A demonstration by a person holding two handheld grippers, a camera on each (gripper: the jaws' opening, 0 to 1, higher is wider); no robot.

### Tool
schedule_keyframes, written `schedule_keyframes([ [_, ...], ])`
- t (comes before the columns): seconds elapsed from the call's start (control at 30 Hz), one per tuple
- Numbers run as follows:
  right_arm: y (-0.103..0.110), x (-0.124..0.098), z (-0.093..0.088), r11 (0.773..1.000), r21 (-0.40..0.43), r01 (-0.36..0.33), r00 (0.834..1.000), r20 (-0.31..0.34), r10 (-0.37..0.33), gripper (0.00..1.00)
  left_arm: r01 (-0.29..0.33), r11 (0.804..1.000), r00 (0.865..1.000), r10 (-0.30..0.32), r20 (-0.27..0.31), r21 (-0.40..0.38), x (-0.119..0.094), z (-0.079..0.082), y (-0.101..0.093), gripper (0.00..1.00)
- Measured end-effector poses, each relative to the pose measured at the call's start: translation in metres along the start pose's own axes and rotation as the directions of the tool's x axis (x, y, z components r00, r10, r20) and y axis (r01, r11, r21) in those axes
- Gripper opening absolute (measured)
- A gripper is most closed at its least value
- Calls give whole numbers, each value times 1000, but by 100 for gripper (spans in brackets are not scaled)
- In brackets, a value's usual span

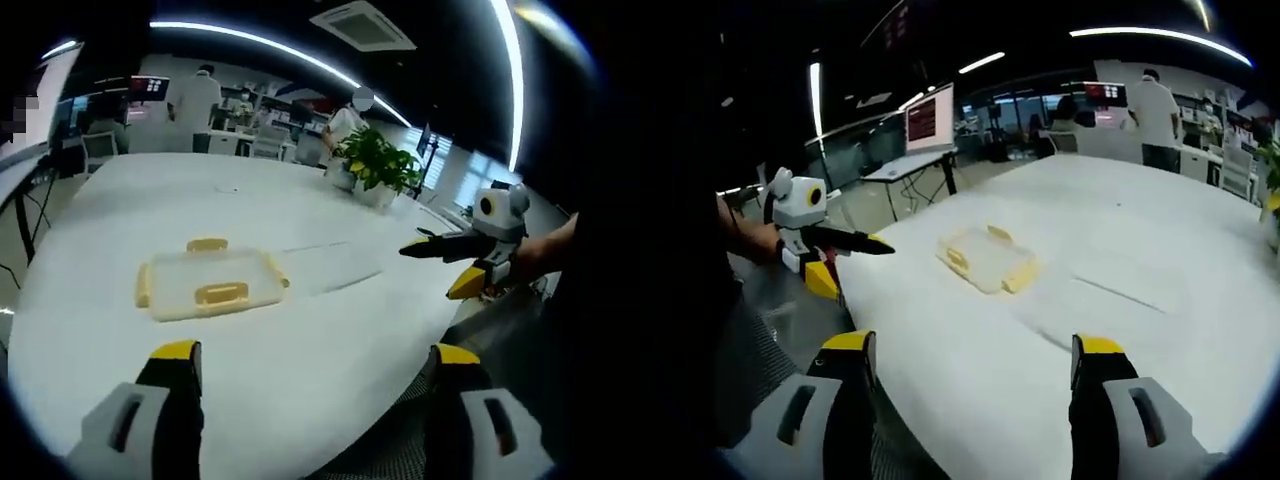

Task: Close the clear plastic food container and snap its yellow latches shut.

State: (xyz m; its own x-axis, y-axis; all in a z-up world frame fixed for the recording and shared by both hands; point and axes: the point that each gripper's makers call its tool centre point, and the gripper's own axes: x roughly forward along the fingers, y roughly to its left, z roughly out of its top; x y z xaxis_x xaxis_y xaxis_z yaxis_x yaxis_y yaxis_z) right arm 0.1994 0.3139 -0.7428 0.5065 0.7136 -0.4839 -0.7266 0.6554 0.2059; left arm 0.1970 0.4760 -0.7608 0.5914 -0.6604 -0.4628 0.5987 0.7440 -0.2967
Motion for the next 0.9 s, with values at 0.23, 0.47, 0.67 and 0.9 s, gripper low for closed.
schedule_keyframes([
  [0.23,-2,5,12,1000,19,6,1000,26,-6,74,19,999,1000,-18,-21,32,-1,-2,5,86],
  [0.47,-8,6,21,999,52,9,999,43,-12,71,11,999,993,-7,115,-33,-9,25,20,78],
  [0.67,-5,12,23,1000,21,-15,1000,15,14,69,-4,1000,1000,4,11,15,-5,15,33,78],
  [0.9,0,23,36,999,13,-33,999,31,33,67,9,1000,1000,-9,-3,9,-5,21,41,72],
])
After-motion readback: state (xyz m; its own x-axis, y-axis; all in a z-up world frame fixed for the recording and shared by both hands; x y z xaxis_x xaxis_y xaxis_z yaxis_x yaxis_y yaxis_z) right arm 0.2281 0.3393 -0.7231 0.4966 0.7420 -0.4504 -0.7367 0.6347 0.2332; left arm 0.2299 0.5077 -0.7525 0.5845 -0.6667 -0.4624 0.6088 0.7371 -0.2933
